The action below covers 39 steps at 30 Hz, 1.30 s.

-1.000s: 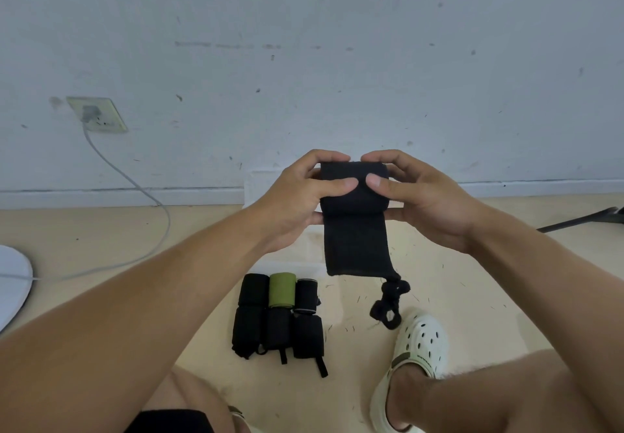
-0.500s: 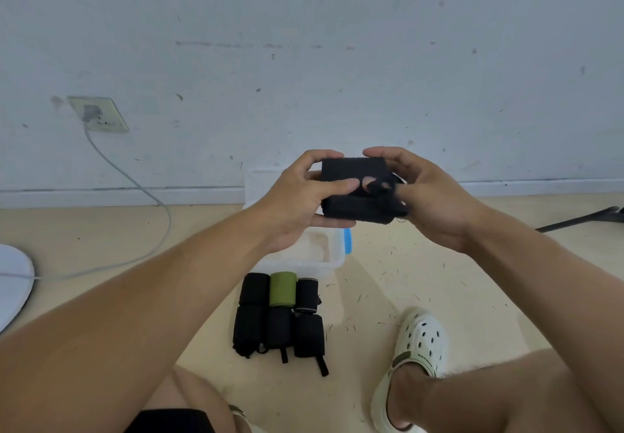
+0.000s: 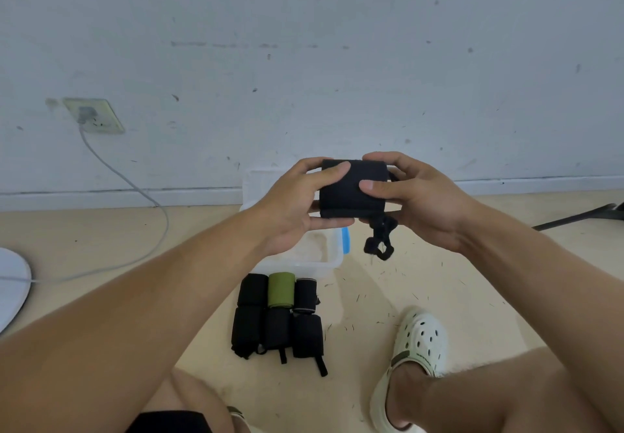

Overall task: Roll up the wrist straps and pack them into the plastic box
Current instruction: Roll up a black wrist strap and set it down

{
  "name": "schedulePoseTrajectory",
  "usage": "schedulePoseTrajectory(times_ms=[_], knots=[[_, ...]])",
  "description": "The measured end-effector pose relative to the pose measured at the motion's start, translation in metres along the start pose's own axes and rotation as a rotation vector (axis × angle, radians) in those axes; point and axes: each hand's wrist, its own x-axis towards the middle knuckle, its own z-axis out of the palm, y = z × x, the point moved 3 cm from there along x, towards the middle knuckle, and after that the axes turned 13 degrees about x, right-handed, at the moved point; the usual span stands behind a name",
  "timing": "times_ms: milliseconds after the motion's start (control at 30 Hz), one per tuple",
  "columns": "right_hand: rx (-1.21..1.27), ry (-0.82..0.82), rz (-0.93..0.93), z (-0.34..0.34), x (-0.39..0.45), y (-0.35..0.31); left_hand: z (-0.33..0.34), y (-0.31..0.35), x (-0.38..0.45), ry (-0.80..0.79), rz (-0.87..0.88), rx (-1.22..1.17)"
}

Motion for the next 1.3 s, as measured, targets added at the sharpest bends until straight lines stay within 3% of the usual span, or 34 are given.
schedulePoseTrajectory(times_ms=[300,667,800,933,1067,1233,1300], knots=[[0.096,-0.039,0.230,-0.002,-0.003,0.008,0.000,-0.005,0.003,0.006,0.055,0.079],[0.061,0.041,0.213,-0.001,0.003,0.012,-0.001,-0.011,0.006,0.058,0.000,0.136],[0.111,0.095,0.197,0.002,0.004,0.018,-0.001,-0.017,0.007,0.130,0.015,0.060],[0.199,0.138,0.295,0.007,0.002,0.025,0.002,-0.023,0.010,0.256,0.082,0.043],[0.209,0.144,0.356,0.010,0.005,0.029,0.005,-0.029,0.011,0.329,0.146,0.183],[0.235,0.164,0.369,0.018,0.005,0.038,0.009,-0.037,0.003,0.441,0.337,0.603],[0.291,0.182,0.366,0.023,0.003,0.046,0.005,-0.044,0.001,0.471,0.354,0.670]])
